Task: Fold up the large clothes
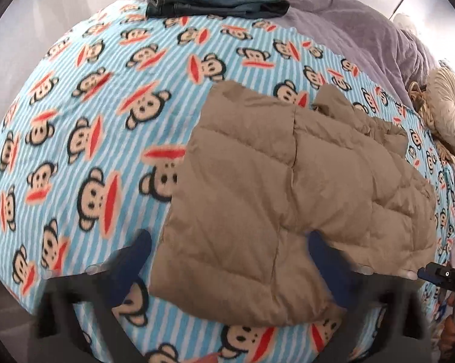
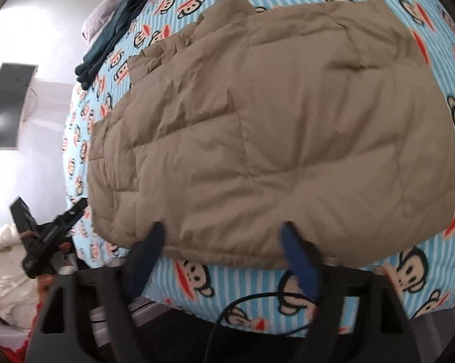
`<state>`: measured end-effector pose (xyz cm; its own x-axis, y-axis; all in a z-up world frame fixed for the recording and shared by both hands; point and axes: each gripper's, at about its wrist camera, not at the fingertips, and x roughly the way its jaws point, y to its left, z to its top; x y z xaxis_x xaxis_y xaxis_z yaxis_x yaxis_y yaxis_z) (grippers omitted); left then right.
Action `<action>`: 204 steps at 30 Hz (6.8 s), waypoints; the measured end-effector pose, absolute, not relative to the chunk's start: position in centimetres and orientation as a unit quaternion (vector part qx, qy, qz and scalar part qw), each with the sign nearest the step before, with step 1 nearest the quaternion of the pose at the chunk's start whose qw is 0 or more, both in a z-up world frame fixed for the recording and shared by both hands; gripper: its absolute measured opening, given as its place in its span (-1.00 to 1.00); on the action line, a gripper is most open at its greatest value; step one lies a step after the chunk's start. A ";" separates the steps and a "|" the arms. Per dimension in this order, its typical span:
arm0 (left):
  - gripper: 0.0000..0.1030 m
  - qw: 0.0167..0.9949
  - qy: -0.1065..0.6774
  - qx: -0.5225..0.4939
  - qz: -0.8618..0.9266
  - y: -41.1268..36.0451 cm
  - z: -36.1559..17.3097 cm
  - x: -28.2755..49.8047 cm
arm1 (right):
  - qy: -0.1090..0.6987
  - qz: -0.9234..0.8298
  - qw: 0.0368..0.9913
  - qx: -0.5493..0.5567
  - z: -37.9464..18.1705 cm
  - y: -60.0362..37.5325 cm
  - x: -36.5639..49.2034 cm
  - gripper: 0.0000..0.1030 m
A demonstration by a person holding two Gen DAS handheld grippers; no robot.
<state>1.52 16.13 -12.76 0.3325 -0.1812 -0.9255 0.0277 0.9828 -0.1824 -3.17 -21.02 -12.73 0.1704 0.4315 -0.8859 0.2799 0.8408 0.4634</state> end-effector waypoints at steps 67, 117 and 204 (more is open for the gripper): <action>-0.46 0.700 0.631 -0.033 -0.333 -13.9 -3.8 3.6 | 0.601 0.095 0.696 0.382 -21.7 -24.7 9.2 -1.00; 0.66 0.794 0.515 0.143 -0.289 -23.8 -12.5 8.5 | 0.497 -0.064 0.704 0.503 -19.3 -40.2 -14.0 -0.68; 0.96 0.689 0.666 -0.080 -0.273 -10.6 -15.5 4.7 | 0.571 -0.012 0.756 0.319 -15.1 -43.7 -3.9 0.60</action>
